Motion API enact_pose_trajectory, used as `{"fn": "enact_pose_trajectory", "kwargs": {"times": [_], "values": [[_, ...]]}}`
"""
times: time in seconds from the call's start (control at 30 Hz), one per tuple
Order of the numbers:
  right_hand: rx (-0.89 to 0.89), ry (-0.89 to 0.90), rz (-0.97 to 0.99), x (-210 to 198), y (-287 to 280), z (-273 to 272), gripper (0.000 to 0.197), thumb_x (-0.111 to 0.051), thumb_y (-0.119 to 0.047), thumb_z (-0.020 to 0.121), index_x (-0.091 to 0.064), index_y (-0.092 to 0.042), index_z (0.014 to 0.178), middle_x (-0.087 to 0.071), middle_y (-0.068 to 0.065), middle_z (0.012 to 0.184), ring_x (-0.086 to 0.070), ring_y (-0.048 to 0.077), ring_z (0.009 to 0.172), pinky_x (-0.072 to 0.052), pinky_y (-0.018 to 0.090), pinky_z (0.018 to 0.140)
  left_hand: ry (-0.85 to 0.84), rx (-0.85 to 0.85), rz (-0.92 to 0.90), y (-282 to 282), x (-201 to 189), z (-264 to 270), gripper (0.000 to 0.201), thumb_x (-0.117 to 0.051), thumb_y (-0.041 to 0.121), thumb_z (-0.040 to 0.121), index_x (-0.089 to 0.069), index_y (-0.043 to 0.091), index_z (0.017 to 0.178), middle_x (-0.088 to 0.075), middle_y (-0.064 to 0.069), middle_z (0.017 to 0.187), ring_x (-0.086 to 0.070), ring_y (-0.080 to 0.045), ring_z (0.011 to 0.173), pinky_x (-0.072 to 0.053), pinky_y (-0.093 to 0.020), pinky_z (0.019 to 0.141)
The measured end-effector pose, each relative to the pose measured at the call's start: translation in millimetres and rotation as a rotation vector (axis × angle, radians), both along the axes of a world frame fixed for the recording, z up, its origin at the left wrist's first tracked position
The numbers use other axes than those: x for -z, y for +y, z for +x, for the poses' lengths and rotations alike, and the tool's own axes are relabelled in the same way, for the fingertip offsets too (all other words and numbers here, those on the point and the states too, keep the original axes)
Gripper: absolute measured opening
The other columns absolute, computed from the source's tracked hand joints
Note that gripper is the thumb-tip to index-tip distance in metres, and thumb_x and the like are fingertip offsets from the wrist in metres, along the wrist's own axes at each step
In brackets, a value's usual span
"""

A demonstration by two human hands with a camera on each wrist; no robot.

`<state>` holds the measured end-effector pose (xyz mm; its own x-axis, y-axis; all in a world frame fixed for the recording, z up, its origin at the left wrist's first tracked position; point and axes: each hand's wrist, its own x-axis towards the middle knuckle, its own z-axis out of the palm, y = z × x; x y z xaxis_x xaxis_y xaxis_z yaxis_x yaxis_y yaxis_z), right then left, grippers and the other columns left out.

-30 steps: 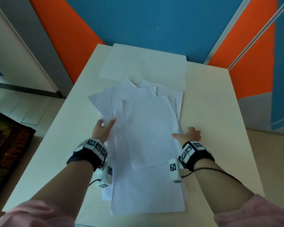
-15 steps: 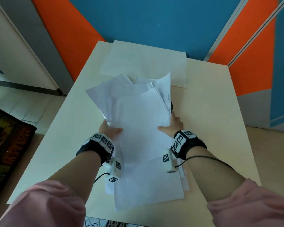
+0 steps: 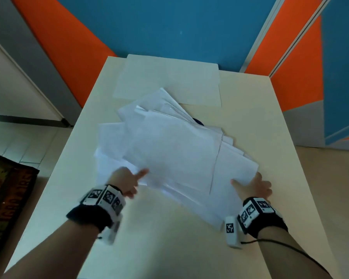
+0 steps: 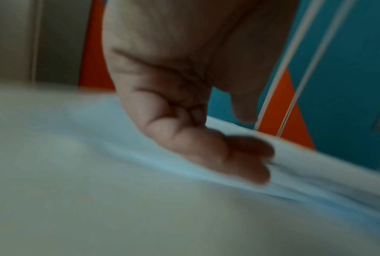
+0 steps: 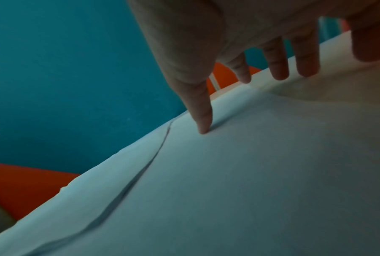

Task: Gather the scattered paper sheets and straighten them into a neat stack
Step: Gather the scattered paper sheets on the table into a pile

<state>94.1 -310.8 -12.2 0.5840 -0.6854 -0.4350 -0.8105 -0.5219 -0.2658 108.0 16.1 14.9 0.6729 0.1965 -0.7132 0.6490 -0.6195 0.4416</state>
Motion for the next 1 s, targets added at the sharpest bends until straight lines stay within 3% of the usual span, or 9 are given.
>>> {"fn": "enact_pose_trajectory", "kwargs": {"times": [0.07,0.1,0.17,0.37,0.57,0.67,0.8,0.9,1.0], "values": [[0.079,-0.031,0.015,3,-1,-1,0.091,-0.072,-0.041,0.072,-0.023,-0.01,0.141,-0.03,0.023,0.139,-0.03,0.04,0.128,-0.033,0.054,0.103,-0.211,-0.005,0.356,32,-1,23,0.061,-0.047,0.052,0.089,-0.063,-0.006,0.1,-0.069,-0.023,0.096,-0.066,-0.034,0.09,-0.049,-0.038,0.083],[0.112,-0.052,0.029,4,0,0,0.091,-0.073,-0.04,0.072,-0.022,-0.008,0.141,-0.03,0.024,0.14,-0.03,0.04,0.129,-0.033,0.053,0.102,-0.258,-0.097,0.446,45,-2,34,0.06,-0.048,0.048,0.09,-0.057,-0.006,0.115,-0.059,-0.027,0.117,-0.056,-0.038,0.109,-0.043,-0.042,0.095],[0.192,-0.097,0.065,6,5,5,0.086,-0.072,-0.037,0.074,-0.026,-0.002,0.138,-0.031,0.024,0.14,-0.032,0.04,0.129,-0.034,0.051,0.1,-0.183,-0.281,0.469,58,4,51,0.061,-0.047,0.04,0.092,-0.04,-0.006,0.132,-0.039,-0.028,0.137,-0.039,-0.041,0.126,-0.032,-0.047,0.105],[0.114,-0.092,0.146,18,39,17,0.064,-0.061,-0.038,0.081,-0.041,0.0,0.128,-0.033,0.018,0.132,-0.036,0.037,0.122,-0.04,0.045,0.094,-0.206,-0.215,0.31,43,21,95,0.044,-0.039,0.011,0.092,-0.038,-0.005,0.133,-0.038,-0.026,0.14,-0.039,-0.042,0.128,-0.033,-0.046,0.105],[0.046,-0.095,0.089,16,38,23,0.054,-0.061,-0.028,0.081,-0.046,-0.001,0.125,-0.034,0.019,0.131,-0.037,0.037,0.121,-0.039,0.044,0.097,-0.276,-0.106,0.363,52,27,119,0.042,-0.032,0.02,0.095,-0.044,0.003,0.132,-0.041,-0.019,0.139,-0.038,-0.037,0.124,-0.033,-0.048,0.104],[0.066,-0.143,-0.005,5,39,37,0.058,-0.061,-0.025,0.081,-0.04,-0.005,0.13,-0.034,0.018,0.134,-0.036,0.037,0.123,-0.034,0.047,0.1,-0.289,-0.07,0.345,39,23,120,0.045,-0.04,0.026,0.094,-0.043,0.005,0.133,-0.038,-0.019,0.139,-0.036,-0.038,0.125,-0.034,-0.048,0.105],[-0.25,-0.209,-0.135,-16,38,81,0.054,-0.059,-0.025,0.084,-0.041,-0.013,0.134,-0.034,0.013,0.138,-0.033,0.032,0.128,-0.031,0.042,0.102,-0.414,-0.145,0.335,29,13,100,0.063,-0.054,0.033,0.089,-0.03,0.009,0.142,-0.03,-0.018,0.144,-0.033,-0.038,0.129,-0.03,-0.048,0.105],[-0.551,-0.237,-0.136,-24,48,124,0.054,-0.06,-0.028,0.083,-0.044,-0.013,0.133,-0.038,0.012,0.139,-0.032,0.029,0.131,-0.031,0.04,0.104,-0.576,0.075,0.32,20,5,70,0.079,-0.07,0.039,0.075,-0.033,0.018,0.142,-0.033,-0.014,0.141,-0.037,-0.036,0.126,-0.034,-0.047,0.103],[-0.725,-0.195,-0.115,-26,63,159,0.062,-0.061,-0.033,0.082,-0.039,-0.016,0.137,-0.036,0.009,0.143,-0.032,0.025,0.135,-0.029,0.04,0.107,-0.481,0.442,0.369,14,6,40,0.109,-0.08,0.049,0.058,-0.02,0.028,0.147,-0.023,-0.007,0.147,-0.028,-0.03,0.135,-0.029,-0.047,0.108]]}}
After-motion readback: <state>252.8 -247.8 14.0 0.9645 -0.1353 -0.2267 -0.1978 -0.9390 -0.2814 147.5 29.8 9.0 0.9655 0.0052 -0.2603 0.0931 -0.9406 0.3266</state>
